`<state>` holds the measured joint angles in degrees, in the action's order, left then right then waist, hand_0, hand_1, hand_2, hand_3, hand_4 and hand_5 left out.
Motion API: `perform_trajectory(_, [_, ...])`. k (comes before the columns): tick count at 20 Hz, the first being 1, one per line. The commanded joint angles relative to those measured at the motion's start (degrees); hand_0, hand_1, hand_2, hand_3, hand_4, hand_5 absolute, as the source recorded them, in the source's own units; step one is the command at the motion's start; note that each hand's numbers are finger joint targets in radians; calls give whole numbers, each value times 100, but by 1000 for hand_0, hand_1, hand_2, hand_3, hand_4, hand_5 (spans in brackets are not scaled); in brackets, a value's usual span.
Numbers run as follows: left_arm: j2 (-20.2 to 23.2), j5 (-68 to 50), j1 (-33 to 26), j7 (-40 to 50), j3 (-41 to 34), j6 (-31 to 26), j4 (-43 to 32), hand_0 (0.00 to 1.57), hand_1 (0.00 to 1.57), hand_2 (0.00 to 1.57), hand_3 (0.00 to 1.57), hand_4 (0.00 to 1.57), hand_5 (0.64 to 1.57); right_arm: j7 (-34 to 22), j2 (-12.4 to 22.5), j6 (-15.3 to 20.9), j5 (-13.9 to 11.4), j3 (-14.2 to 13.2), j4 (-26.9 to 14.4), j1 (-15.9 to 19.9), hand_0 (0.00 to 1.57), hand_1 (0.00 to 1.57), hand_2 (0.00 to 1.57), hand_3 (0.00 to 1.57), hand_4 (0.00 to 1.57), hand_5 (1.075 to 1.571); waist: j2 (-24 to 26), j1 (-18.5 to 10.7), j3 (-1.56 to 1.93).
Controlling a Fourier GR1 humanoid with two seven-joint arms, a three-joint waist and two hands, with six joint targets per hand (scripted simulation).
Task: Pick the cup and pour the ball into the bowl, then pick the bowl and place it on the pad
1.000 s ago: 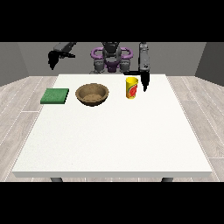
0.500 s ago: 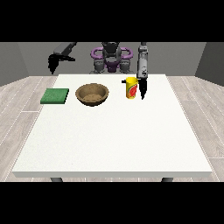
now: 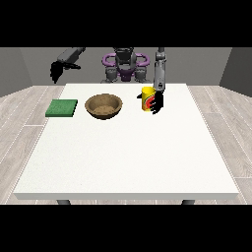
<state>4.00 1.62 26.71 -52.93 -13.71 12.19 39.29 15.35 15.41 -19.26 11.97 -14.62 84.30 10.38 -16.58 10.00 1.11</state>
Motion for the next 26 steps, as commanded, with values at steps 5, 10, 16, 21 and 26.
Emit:
perform_trajectory(5, [-293,602,-18,-25,205,1309,-117,1324,1324,1571,1571,1482,1252,-62,279,-153,167,-221,-130,184,0,0,0,0,0,1570,-88,221,-111])
perform_trajectory(10, [262,1181,-26,1205,676,1272,80,1341,1341,1571,1571,1532,1304,-355,226,-173,115,-184,-630,-134,0,0,0,0,0,1570,1013,-119,-102])
perform_trajectory(16, [1953,2129,976,2934,912,1206,38,1450,1450,1571,1571,1571,1291,-334,266,-154,87,-252,-989,-65,0,0,0,0,0,1569,1351,-182,-84])
perform_trajectory(21, [1658,3037,1475,4131,1540,1562,-20,1486,1486,1571,1571,1571,1274,-345,298,-359,99,-197,-1336,-57,0,0,0,0,0,1569,1478,-102,-100])
perform_trajectory(26, [1379,3636,1790,4938,1960,1391,146,1495,1495,1571,1571,1530,1287,-220,571,-485,270,-534,-1866,176,0,0,0,0,0,1568,1588,-396,-104])
